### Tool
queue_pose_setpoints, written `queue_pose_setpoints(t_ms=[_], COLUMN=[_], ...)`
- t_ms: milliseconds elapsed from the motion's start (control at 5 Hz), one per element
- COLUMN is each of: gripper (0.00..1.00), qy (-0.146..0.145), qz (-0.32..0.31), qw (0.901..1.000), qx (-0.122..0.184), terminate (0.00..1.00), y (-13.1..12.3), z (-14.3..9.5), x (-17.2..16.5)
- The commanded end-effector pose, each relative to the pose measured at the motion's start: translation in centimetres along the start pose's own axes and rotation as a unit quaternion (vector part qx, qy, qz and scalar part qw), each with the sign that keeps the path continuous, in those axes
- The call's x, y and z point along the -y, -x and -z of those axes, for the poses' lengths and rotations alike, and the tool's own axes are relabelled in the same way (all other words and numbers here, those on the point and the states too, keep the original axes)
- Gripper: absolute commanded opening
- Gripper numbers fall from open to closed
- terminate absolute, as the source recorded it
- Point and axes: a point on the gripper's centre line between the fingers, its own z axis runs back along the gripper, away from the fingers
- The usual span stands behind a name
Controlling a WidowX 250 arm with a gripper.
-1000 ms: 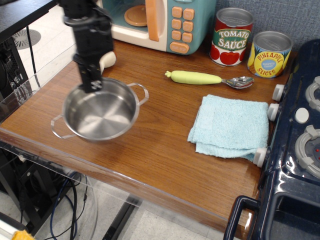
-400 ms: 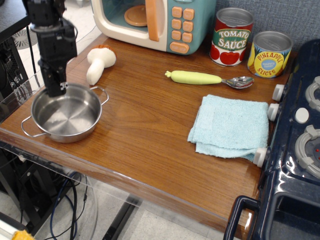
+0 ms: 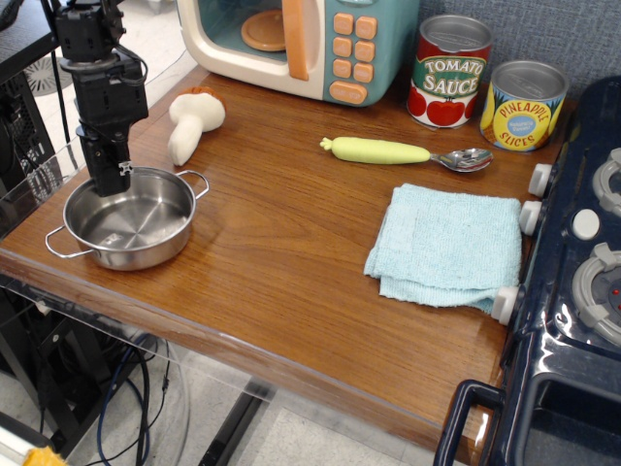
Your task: Place the pot in front of the mushroom
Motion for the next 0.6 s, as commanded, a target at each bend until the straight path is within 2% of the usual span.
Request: queue_pose_setpoints(t_ms=[0,200,400], gripper=[1.00,1.00,1.00], qy=[-0.018,-0.032,-0.037], qz=[-0.017,-0.019,-0.021], qw=[0.9996,0.9993,0.9990], qx=[0.014,0.007,0.016], terminate=[0.00,0.00,0.00], y=[1.1,1.2,1.3], z=[-2.0,-2.8,-3.8], x=[0.3,-0.1,-0.1])
